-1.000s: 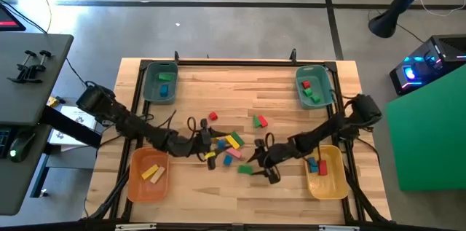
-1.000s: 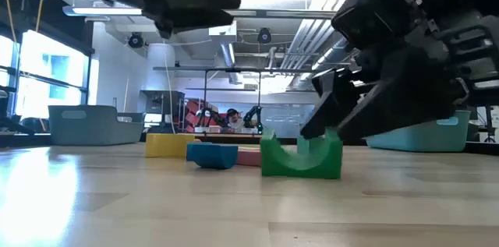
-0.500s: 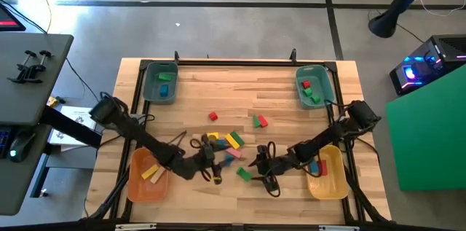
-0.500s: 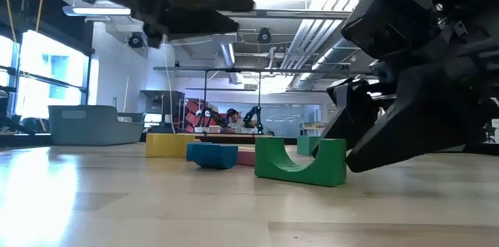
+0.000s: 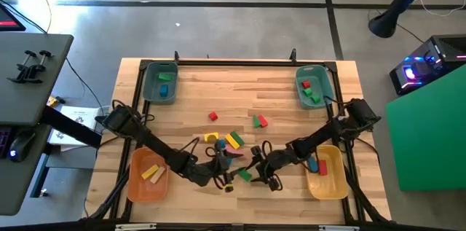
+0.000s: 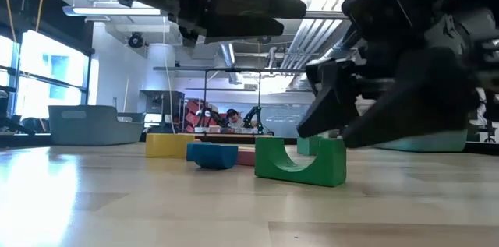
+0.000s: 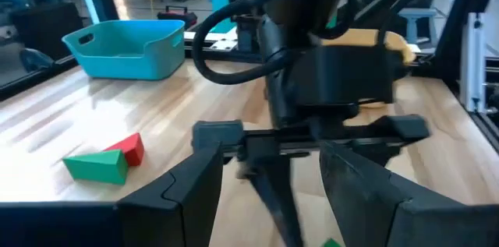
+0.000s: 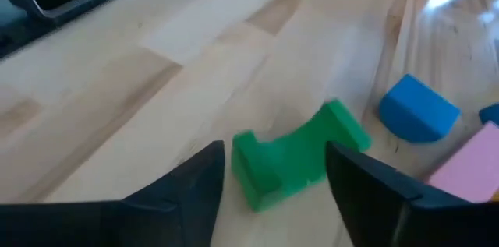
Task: Sort blocks by size
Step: Put the green arch block into the yellow bin
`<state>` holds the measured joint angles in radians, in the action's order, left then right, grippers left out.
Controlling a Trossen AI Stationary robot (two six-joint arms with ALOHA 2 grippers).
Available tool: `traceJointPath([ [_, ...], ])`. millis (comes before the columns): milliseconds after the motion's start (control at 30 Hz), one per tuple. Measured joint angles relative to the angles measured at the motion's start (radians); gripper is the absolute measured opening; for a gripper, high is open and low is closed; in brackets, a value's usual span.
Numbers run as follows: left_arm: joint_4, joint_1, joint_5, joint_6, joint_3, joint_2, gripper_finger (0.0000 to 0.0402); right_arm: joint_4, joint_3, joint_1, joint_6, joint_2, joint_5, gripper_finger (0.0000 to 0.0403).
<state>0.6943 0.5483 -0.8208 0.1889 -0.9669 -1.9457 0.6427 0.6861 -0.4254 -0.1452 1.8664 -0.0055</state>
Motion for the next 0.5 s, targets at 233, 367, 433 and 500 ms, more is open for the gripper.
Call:
traceJointPath([
  [233, -0.013, -0.013, 0.003, 0.016, 0.0, 0.0, 0.02, 0.003, 0.0, 0.02, -0.018, 0.0, -0.057, 0.0106],
  [367, -0.014, -0.012, 0.003, 0.016, 0.0, 0.0, 0.02, 0.005, 0.0, 0.02, -0.013, 0.0, -0.077, 0.0068],
  [433, -0.013, -0.012, 0.003, 0.019, 0.0, 0.0, 0.02, 0.005, 0.0, 0.02, -0.013, 0.0, -0.077, 0.0062],
  [500, -0.01, -0.012, 0.003, 0.02, 0.0, 0.0, 0.02, 0.004, 0.0, 0.02, -0.013, 0.0, -0.077, 0.0061],
])
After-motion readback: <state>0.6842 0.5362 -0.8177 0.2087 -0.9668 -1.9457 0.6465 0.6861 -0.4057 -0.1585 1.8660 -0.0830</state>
